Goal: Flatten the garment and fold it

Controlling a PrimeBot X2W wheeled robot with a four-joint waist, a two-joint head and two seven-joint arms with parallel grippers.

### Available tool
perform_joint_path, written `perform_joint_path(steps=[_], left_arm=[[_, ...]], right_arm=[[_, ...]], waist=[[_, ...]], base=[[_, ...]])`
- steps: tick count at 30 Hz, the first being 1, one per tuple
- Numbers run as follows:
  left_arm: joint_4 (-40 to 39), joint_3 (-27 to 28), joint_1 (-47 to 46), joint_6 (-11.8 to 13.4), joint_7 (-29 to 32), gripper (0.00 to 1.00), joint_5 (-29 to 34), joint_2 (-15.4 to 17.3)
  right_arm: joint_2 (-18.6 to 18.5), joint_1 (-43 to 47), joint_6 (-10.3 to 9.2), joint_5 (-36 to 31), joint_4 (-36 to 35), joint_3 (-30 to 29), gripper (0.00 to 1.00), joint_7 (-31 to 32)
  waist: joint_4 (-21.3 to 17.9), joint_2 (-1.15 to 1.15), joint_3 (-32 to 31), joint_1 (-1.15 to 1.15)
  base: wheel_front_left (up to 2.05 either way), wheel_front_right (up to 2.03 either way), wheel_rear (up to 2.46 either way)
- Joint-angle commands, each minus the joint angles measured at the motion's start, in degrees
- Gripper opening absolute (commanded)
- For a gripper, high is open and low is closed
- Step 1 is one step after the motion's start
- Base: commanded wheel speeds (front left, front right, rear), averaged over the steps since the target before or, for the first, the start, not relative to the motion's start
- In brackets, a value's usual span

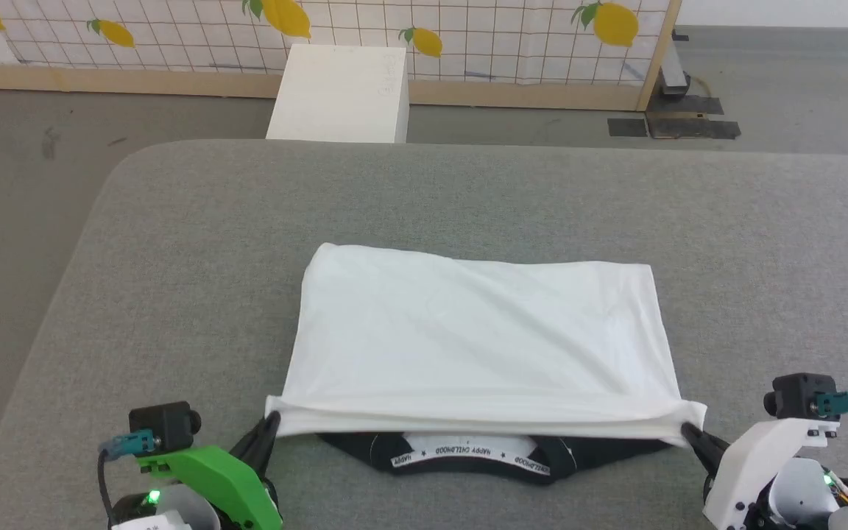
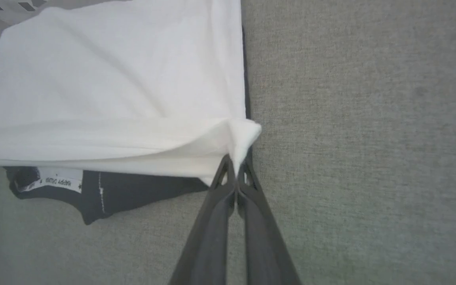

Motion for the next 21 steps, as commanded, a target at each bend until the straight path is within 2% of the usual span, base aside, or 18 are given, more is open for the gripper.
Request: perform_joint_path(steps=[1,6,7,8,9,13,16,19,21], left_arm=[[0.5,-0.1,0.8,0.4,0.5,0.00,-0.2,0.1],[2.0,-0.8,0.8,0.8,3.3,0.02,-1.8,-0.7],[2.2,-0.7,0.9,0.9,3.7,0.38,-2.4,-0.9],[2.4,-0.8,1.0,1.1,4.6,0.87,-2.9,-0.9],[2.5,-0.8,1.1,1.4,5.5,1.00,-3.2,-0.7],[1.2,-0.1,2.1,3.3,9.3,1.00,-4.9,0.9],[-1.2,1.9,3.0,6.0,10.1,1.00,-5.3,3.1],[-4.4,4.7,3.3,8.5,8.3,1.00,-4.8,4.9],[-6.5,7.2,2.9,9.5,5.1,1.00,-3.9,5.7]], right_arm=[[-0.1,0.8,-0.09,-0.7,0.0,-0.2,0.00,0.4],[0.3,1.4,-0.09,-1.5,0.2,0.0,0.00,2.9],[0.4,1.4,-0.09,-1.5,0.1,0.1,0.33,3.1],[0.5,1.5,-0.09,-1.4,-0.1,0.2,0.82,3.5],[0.4,1.5,-0.09,-1.2,-0.5,0.3,1.00,3.9],[0.1,2.0,-0.09,0.2,-3.3,-0.5,1.00,5.6],[-0.1,1.7,-0.09,2.0,-6.9,-2.7,1.00,7.2],[-0.3,0.0,-0.09,3.0,-10.6,-5.5,1.00,8.8],[-0.8,-1.9,-0.09,3.2,-12.1,-7.1,1.00,10.4]], waist=[[0.0,0.00,0.1,0.01],[-0.3,0.00,0.1,0.01],[-0.4,0.00,0.0,0.01],[-0.5,0.00,-0.1,0.01],[-0.5,0.00,-0.2,0.01],[-0.6,0.00,-0.4,0.01],[-0.6,0.00,-0.4,0.01],[-0.6,0.00,0.0,0.01],[-0.5,0.00,0.4,0.01]], base=[[0.00,0.00,0.00],[0.00,0.00,0.00],[0.00,0.00,0.00],[0.00,0.00,0.00],[0.00,0.00,0.00],[0.00,0.00,0.00],[0.00,0.00,0.00],[0.00,0.00,0.00],[0.00,0.00,0.00]])
